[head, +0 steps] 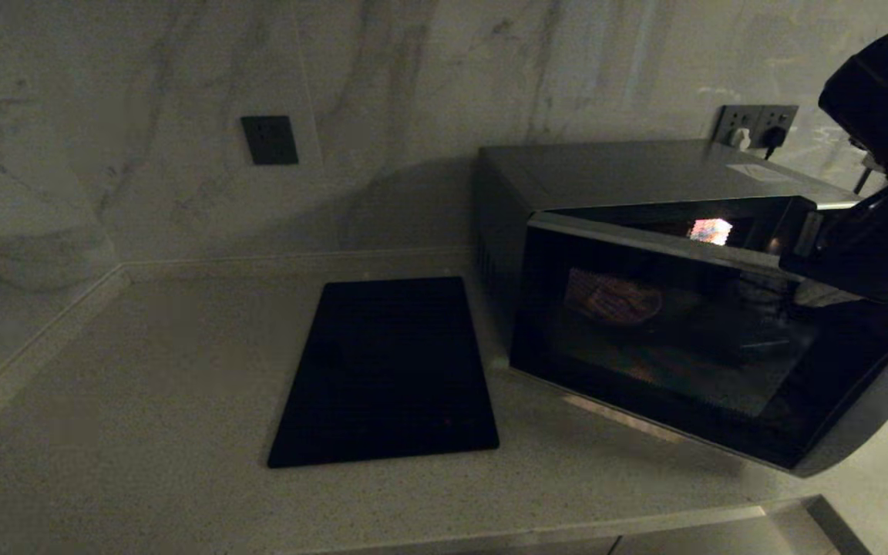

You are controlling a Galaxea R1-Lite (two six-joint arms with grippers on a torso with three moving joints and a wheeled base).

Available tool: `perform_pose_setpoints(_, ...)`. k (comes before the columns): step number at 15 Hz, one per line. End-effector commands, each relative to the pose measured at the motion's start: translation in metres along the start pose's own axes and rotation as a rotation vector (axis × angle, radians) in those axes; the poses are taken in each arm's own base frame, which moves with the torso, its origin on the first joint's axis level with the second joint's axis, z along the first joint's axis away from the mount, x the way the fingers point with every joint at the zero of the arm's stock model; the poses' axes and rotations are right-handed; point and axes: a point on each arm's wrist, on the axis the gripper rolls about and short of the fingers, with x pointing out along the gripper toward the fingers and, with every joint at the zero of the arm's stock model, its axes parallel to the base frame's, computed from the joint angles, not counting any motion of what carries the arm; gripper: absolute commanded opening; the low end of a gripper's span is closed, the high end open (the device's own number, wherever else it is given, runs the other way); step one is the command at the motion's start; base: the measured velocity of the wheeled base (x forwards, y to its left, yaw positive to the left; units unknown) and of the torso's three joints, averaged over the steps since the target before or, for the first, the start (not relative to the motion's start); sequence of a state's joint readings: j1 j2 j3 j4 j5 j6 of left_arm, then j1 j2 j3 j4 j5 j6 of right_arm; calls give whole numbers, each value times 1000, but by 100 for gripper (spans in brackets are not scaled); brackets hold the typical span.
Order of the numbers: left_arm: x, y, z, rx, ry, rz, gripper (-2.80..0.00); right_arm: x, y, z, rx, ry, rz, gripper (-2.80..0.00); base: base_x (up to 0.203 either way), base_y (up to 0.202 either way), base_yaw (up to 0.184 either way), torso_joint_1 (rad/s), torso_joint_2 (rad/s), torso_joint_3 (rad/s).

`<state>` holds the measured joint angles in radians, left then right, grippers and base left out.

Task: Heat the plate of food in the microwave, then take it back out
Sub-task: Close the microwave oven

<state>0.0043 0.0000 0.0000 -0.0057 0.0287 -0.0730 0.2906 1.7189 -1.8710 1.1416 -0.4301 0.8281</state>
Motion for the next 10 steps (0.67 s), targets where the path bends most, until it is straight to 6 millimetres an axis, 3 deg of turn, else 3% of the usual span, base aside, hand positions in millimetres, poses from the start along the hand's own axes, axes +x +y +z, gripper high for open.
perform_pose_setpoints(1,0,0,0,-1,1,1,-280,18,2,9,25,-8,-34,-280,0,0,0,0,0,0)
perform_pose_setpoints(10,0,0,0,-1,1,1,-280,70,-2,46,153,-97,-67,-280,0,0,0,0,0,0)
